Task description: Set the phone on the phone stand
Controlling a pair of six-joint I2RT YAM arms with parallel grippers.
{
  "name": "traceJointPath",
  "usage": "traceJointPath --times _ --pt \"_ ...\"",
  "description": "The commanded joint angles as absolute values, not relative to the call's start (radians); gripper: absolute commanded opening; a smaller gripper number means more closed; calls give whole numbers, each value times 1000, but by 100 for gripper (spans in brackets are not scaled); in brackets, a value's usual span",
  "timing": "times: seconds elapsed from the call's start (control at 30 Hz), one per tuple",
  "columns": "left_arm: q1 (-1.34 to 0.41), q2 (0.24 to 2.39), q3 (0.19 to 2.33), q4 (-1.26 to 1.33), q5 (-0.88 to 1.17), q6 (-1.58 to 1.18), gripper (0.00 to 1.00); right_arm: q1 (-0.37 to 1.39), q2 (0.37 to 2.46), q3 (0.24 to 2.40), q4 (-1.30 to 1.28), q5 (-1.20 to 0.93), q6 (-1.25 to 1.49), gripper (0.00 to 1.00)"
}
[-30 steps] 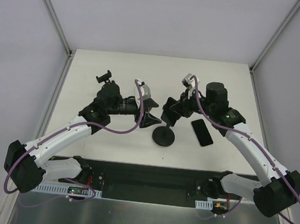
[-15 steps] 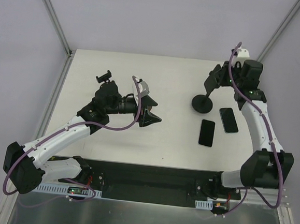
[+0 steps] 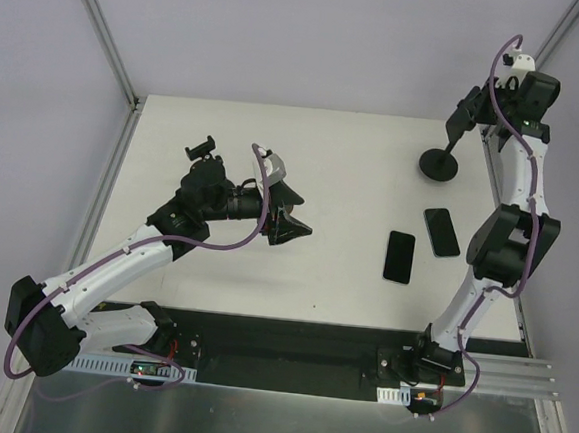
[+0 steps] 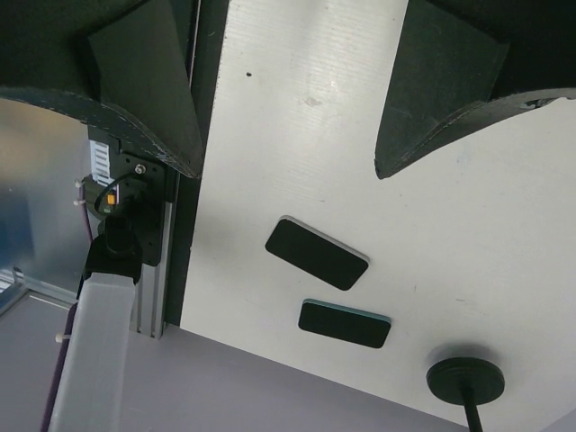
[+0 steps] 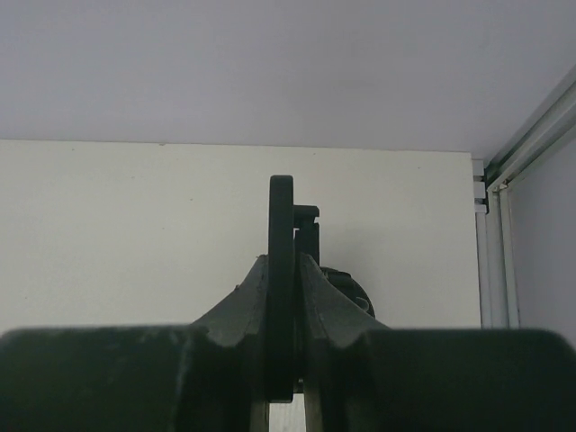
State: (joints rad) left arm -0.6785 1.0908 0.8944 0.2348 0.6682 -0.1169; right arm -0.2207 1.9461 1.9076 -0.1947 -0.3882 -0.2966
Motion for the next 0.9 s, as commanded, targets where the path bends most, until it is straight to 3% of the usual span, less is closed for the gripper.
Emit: traceJointPath --times 0.0,0.17,0.23,0.27,0.3,0.33,0.4,0.47,0.5,0.7,0.8,0.87 --pt "-667 1084 920 281 652 -140 76 -259 2038 2144 -201 -472 -363 0" --pt "-666 1104 922 276 629 -141 77 -284 2117 2204 -184 -503 -365 0" --pt "-660 1104 922 264 603 -143 85 -285 2129 2207 -172 -525 -364 0" --pt "-657 1104 922 258 576 -143 86 -284 2138 2209 -170 -543 -365 6" --pt "-652 1103 923 252 560 -143 88 -284 2138 2212 -173 -538 -357 24" --pt "-640 1101 925 238 542 -143 90 -282 2135 2206 -178 -525 -354 49" --pt "-623 1092 922 235 483 -149 93 -270 2102 2169 -176 -464 -354 60" --pt "-588 1077 917 213 374 -164 96 -244 2056 2122 -179 -346 -362 82" --pt "-569 1074 917 201 329 -170 96 -235 2042 2112 -201 -301 -362 98" --pt "-450 1068 933 80 -77 -144 88 -180 1875 2020 -294 -92 -226 97" --pt "-402 1077 939 60 -170 -132 77 -141 1757 1921 -340 -19 -163 96" --pt "-374 1091 951 55 -196 -144 75 -89 1645 1843 -354 105 -153 97"
